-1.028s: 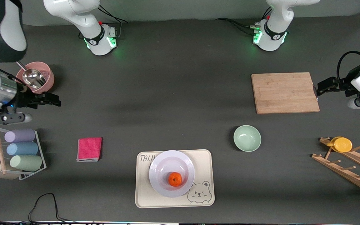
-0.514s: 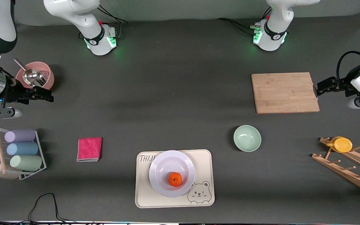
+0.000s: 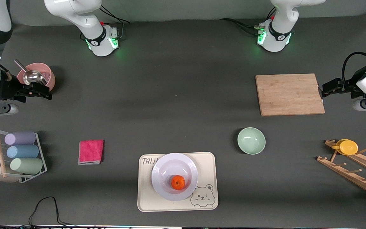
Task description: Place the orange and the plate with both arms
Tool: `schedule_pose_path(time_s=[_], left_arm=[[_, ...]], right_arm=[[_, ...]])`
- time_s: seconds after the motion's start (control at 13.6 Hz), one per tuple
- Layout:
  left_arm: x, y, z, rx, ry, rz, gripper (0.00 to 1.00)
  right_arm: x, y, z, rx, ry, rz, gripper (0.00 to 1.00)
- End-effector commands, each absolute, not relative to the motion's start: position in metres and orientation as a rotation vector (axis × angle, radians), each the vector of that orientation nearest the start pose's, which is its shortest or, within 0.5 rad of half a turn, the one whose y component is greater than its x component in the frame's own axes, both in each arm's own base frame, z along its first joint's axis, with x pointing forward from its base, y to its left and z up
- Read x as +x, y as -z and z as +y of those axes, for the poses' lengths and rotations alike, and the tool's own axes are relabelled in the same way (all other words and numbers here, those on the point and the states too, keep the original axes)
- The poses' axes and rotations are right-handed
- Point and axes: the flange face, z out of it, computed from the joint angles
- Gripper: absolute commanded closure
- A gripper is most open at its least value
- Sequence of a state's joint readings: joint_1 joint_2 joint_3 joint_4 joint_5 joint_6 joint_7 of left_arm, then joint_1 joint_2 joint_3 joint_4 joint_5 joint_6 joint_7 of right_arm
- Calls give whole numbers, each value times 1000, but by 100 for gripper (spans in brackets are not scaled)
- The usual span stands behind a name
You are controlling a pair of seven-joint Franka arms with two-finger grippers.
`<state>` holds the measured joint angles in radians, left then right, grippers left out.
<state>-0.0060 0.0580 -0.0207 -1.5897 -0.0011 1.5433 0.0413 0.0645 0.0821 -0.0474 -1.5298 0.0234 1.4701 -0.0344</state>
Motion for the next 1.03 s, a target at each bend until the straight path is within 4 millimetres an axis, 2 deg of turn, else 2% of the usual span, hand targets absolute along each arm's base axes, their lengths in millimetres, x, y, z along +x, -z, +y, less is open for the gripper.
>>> schedule_pose_path(time_s=[0.0,0.15,0.22,0.37,0.51,0.59,0.95], left_arm=[[561,-584,-17,-3130,-168,94,0],[561,-585,-17,-3130,-166,91,0],[561,-585,-17,-3130,-166,91,0],[561,-585,-17,-3130,-166,91,0],[561,-585,-17,-3130,-168,91,0],[561,-585,-17,-3130,-166,91,0],[561,-585,-17,-3130,-166,91,0]], right_arm=[[542,-592,19,-3128,-236,-98,0],[536,-594,31,-3130,-231,-130,0],[533,-589,49,-3135,-234,-182,0],[530,-590,31,-3127,-205,-135,0],[525,-596,30,-3129,-200,-142,0],[524,-592,29,-3133,-212,-142,0],[528,-595,23,-3134,-181,-123,0]])
